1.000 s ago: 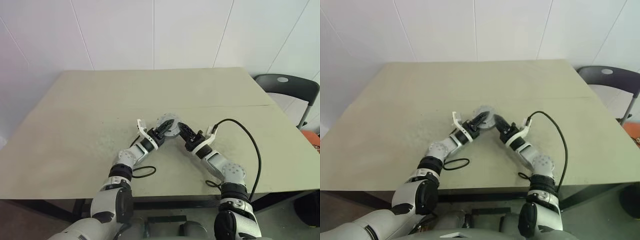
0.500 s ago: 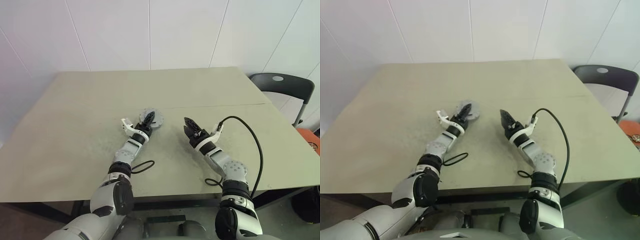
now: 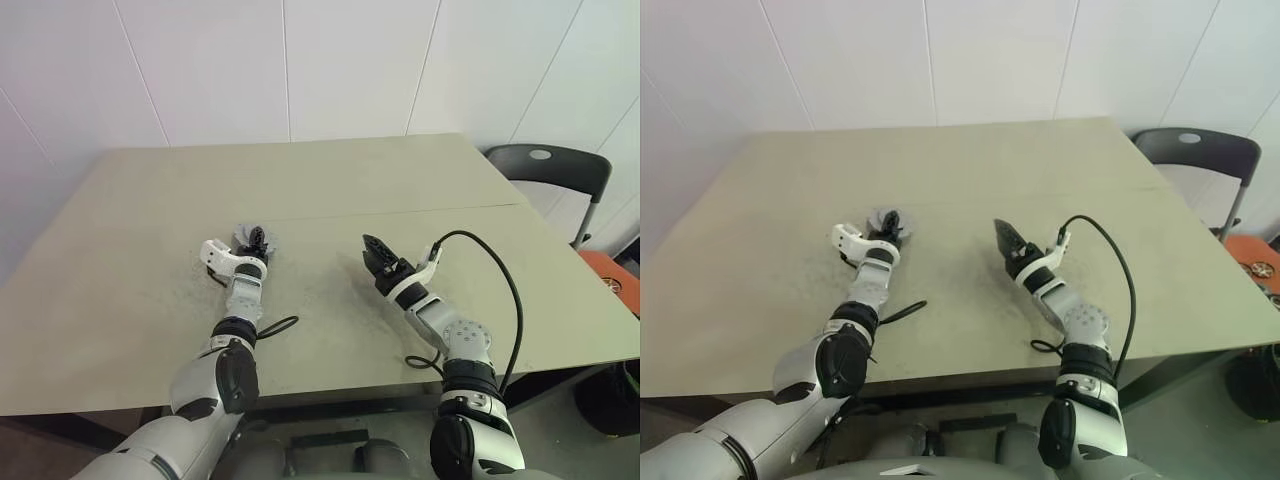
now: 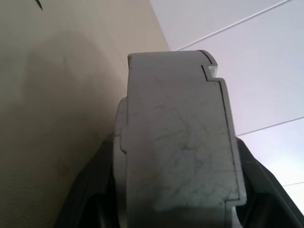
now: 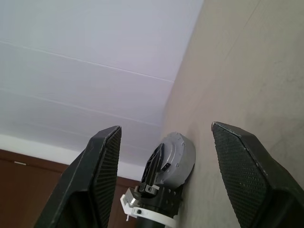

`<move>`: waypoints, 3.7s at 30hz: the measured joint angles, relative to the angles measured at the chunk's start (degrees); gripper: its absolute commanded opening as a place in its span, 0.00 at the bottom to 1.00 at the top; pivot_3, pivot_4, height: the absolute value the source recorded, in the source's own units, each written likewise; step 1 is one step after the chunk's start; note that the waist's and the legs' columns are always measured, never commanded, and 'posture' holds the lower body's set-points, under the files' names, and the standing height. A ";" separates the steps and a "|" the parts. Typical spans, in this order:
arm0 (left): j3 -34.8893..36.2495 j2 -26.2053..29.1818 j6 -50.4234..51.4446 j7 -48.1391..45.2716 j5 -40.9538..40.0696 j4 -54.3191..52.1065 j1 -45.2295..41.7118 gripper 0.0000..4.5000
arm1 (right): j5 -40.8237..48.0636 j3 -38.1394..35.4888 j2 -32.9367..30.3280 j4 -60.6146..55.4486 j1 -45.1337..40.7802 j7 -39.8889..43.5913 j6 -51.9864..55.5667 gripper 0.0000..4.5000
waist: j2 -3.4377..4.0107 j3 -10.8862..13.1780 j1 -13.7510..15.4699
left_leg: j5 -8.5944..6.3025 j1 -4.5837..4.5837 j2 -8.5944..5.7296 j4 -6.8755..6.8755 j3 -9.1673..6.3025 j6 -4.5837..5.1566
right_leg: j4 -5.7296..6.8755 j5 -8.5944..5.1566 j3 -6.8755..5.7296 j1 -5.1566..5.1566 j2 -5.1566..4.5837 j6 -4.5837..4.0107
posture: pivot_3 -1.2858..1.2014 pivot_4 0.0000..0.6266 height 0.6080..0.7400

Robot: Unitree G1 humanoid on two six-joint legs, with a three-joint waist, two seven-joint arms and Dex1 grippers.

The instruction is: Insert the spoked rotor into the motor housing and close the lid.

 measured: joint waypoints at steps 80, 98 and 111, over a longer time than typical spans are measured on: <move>-33.16 17.88 9.29 -42.75 17.12 -50.72 26.46 1.00 | -36.71 24.40 -23.51 -23.00 11.69 17.60 -30.00 0.99 | -0.06 0.03 3.46 | -0.10 0.09 0.03 0.13 -0.04 -0.20 | -0.33 0.39 0.01 -0.29 -0.09 -0.45 | 0.52 0.00 1.00; -34.92 17.37 10.49 -40.95 17.23 -52.22 26.46 1.00 | -37.23 24.43 -23.62 -22.99 11.47 17.78 -31.45 0.99 | -0.06 0.03 3.47 | -0.07 0.09 0.03 0.14 -0.03 -0.15 | -0.32 0.39 0.01 -0.27 -0.08 -0.45 | 0.52 0.00 1.00; -35.42 17.40 11.46 -40.27 17.26 -53.17 26.46 1.00 | -38.02 24.47 -23.74 -22.83 10.63 18.16 -31.60 0.99 | -0.06 0.03 3.47 | -0.06 0.09 0.03 0.14 -0.03 -0.13 | -0.32 0.39 0.01 -0.26 -0.08 -0.45 | 0.52 0.00 1.00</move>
